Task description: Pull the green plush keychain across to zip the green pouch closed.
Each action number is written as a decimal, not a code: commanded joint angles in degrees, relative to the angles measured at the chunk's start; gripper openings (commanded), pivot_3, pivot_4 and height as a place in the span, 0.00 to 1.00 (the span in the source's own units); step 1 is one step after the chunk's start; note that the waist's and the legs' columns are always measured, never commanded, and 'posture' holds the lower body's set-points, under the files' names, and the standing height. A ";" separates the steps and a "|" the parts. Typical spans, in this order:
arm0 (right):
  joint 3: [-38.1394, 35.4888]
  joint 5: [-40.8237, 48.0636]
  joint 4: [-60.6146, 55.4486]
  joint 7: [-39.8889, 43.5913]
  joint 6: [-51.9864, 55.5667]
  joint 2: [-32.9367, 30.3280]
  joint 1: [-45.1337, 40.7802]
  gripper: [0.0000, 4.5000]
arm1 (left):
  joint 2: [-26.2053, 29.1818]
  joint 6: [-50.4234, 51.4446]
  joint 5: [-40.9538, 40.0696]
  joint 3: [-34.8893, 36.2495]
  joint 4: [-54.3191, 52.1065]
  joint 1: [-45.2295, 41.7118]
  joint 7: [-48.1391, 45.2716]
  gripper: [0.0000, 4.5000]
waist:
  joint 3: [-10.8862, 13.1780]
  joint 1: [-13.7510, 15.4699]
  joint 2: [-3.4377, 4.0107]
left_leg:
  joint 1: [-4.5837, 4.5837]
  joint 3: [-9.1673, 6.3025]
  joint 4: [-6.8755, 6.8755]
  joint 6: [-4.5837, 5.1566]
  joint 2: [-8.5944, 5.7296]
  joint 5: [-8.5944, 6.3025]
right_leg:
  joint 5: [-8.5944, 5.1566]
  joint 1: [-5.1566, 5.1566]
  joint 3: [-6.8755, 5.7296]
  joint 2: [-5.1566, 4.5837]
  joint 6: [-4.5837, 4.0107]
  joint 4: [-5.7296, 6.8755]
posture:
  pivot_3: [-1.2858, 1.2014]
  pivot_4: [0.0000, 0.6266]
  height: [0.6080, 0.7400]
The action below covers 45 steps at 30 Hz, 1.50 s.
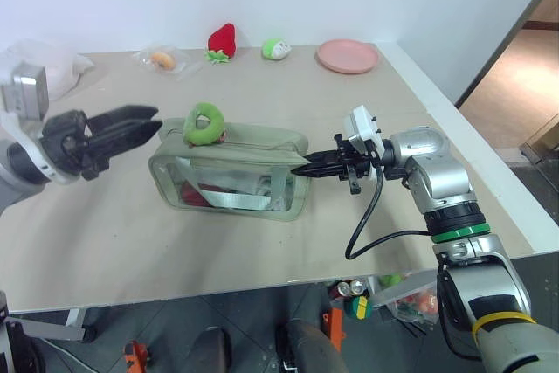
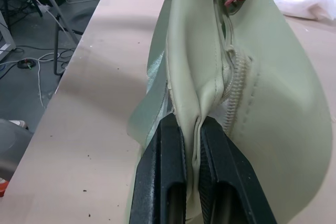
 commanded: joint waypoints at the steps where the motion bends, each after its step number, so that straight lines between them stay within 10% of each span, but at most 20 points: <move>1: 0.18 -0.46 -0.58 0.19 0.11 0.14 -0.46 0.00 | 3.55 -2.10 6.31 2.42 3.91 7.59 -0.70 0.49 | 0.00 -0.02 -0.01 | 0.00 0.00 0.00 0.00 0.00 0.00 | 0.00 0.00 0.00 0.00 0.00 0.00 | 0.52 0.24 1.00; 19: -0.80 0.62 -5.52 -0.81 3.00 -1.57 1.97 0.00 | -0.69 -5.73 12.38 -8.04 9.21 5.60 -3.85 0.49 | 0.00 0.10 0.00 | -0.01 0.03 -0.12 0.00 0.11 0.00 | -0.06 -0.05 -0.07 0.02 -0.12 0.00 | 0.52 0.24 1.00; 25: -0.93 0.77 -6.33 -1.01 3.61 -2.29 2.45 0.00 | -1.15 -5.48 11.11 -7.36 5.91 5.30 -3.82 0.10 | 0.00 0.22 -0.01 | -0.04 0.05 -0.11 0.00 0.09 0.00 | -0.06 -0.06 -0.08 0.01 -0.11 -0.01 | 0.52 0.24 1.00; 33: -0.41 0.74 -5.38 -1.42 5.32 -2.29 1.42 0.00 | -1.08 -5.73 11.72 -7.06 1.68 8.81 -3.71 0.08 | 0.00 0.27 -0.01 | -0.04 0.01 -0.17 0.00 0.04 0.00 | -0.09 -0.06 -0.03 -0.04 -0.07 -0.02 | 0.52 0.24 1.00; 40: -1.03 2.34 -7.79 -1.15 13.16 -5.16 1.38 0.09 | -3.21 -5.21 11.26 -7.08 -0.81 10.68 -1.30 0.07 | 0.00 0.43 -0.01 | -0.04 0.01 -0.17 0.00 0.00 0.00 | -0.10 -0.05 -0.05 -0.09 -0.07 -0.02 | 0.52 0.24 1.00; 45: -2.99 5.57 -10.17 -0.27 21.68 -9.01 0.99 0.45 | -4.31 -5.07 11.36 -7.29 -1.68 11.26 -0.48 0.06 | 0.00 1.05 0.00 | -0.12 0.00 -0.16 0.00 -0.14 0.00 | -0.16 -0.07 -0.03 -0.15 0.06 -0.05 | 0.52 0.24 1.00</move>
